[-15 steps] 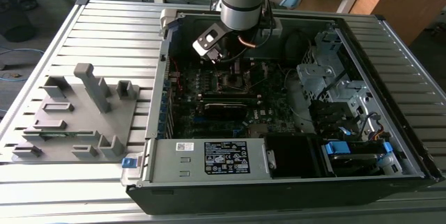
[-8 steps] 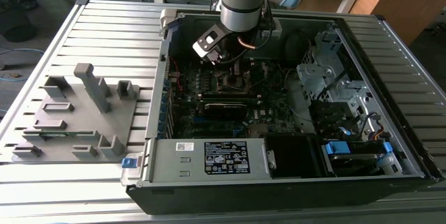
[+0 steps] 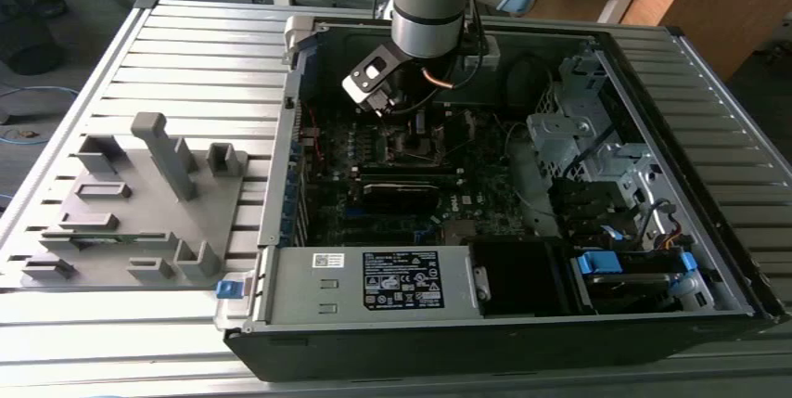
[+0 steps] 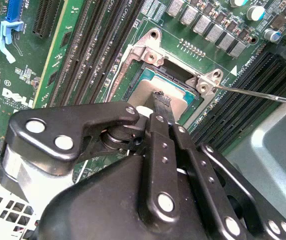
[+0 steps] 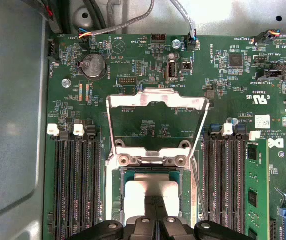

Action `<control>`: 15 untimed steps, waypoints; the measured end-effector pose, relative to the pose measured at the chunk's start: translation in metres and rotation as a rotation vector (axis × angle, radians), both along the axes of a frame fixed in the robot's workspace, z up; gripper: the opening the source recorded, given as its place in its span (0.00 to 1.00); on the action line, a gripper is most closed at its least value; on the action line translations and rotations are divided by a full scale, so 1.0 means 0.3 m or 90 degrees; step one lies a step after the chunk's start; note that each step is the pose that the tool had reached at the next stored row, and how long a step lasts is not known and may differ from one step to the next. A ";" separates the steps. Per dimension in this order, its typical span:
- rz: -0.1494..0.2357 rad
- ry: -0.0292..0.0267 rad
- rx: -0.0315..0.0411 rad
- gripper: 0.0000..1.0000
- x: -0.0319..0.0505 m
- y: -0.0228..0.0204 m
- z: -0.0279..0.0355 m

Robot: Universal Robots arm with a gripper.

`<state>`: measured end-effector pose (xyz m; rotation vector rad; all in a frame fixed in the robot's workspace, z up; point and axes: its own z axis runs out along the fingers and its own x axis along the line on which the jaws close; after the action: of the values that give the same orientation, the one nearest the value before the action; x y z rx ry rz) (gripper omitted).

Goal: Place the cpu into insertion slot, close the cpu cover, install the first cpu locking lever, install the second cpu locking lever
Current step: 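Place the cpu into insertion slot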

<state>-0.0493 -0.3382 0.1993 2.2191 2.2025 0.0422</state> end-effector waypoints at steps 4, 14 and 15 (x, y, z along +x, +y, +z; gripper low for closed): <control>0.000 0.0001 -0.0001 0.11 0.000 0.000 -0.001; 0.000 -0.0001 0.0000 0.11 0.000 0.000 -0.002; 0.000 -0.0001 0.0001 0.11 0.000 0.000 -0.002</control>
<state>-0.0493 -0.3381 0.1986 2.2191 2.2025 0.0426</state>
